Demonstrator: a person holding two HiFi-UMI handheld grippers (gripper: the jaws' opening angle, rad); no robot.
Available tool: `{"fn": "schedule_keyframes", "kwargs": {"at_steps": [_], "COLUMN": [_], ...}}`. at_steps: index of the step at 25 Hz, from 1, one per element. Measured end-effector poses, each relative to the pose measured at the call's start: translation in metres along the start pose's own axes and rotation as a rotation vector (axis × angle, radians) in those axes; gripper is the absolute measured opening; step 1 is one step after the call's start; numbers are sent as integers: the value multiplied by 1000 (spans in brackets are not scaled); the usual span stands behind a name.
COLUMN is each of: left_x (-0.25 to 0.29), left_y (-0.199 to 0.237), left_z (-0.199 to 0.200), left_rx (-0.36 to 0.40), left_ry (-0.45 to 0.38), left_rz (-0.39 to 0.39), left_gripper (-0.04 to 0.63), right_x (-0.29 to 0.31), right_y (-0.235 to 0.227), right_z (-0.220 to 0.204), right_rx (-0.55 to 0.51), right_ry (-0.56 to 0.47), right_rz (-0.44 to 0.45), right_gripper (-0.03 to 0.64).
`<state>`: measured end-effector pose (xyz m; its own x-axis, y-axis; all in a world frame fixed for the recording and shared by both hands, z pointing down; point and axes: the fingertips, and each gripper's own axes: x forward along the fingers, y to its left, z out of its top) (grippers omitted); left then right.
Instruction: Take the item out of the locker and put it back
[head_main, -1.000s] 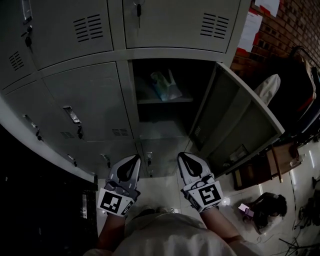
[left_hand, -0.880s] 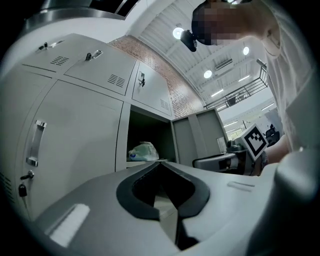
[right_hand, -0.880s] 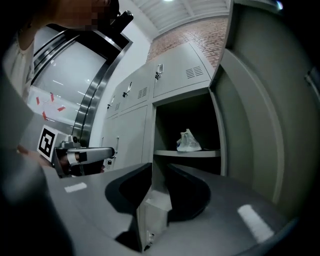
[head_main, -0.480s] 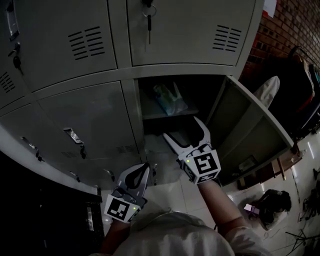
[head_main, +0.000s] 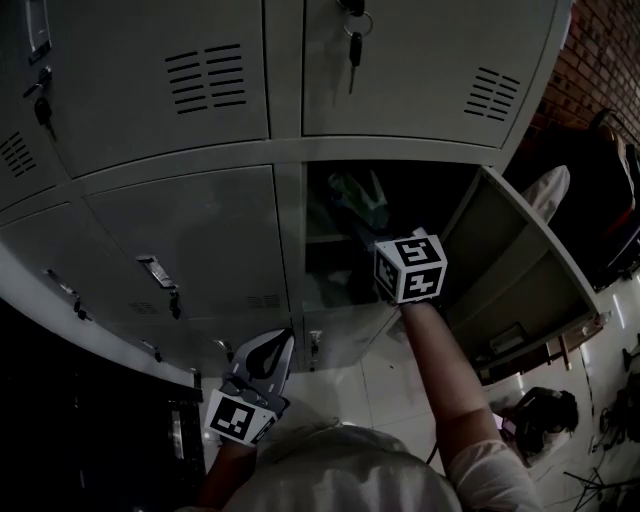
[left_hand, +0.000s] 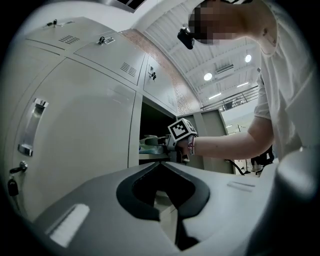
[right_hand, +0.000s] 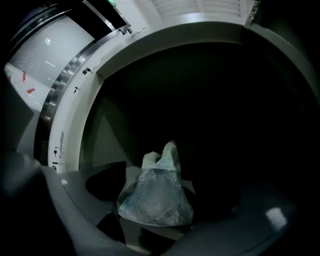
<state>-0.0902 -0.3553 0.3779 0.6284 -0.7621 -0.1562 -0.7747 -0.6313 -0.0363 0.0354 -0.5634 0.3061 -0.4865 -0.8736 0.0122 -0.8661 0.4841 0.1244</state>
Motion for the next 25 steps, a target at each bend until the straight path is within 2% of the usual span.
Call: {"fn": "schedule_keyframes", "kwargs": {"at_steps": [5,7,12,17,19,22,25], "left_x": [-7,-10,-19,-36,-42,-57,-74], "left_y": [5,4,5,-4,-9,-28,-60], "left_z": [-5,-6,-8,-4,0,8,15], "left_rx": [-19,-23,-31,-34,-22,-3,12], "left_ry": [11,18,30,36,27,13,0], "left_rz": [10,5,-5,-33,-26,-20,-21], "left_gripper": [-21,-21,-21,-21,-21,-21,-21], "right_x": [-4,-9,-35,-111,-148,-209,-270], "right_y": [-5,-5,7,49,70,103,128], "right_z": [-3,-2,19,24,10,-22,-46], "right_rx": [-106,-104,-128,-162,-109,-6,36], "right_ry": [16,7,-95,-230,-236,-190,-149], "right_rz": [-59,-75,-92,-100,-77,-27,-2], "right_gripper": [93,27,9,9,9,9,9]}}
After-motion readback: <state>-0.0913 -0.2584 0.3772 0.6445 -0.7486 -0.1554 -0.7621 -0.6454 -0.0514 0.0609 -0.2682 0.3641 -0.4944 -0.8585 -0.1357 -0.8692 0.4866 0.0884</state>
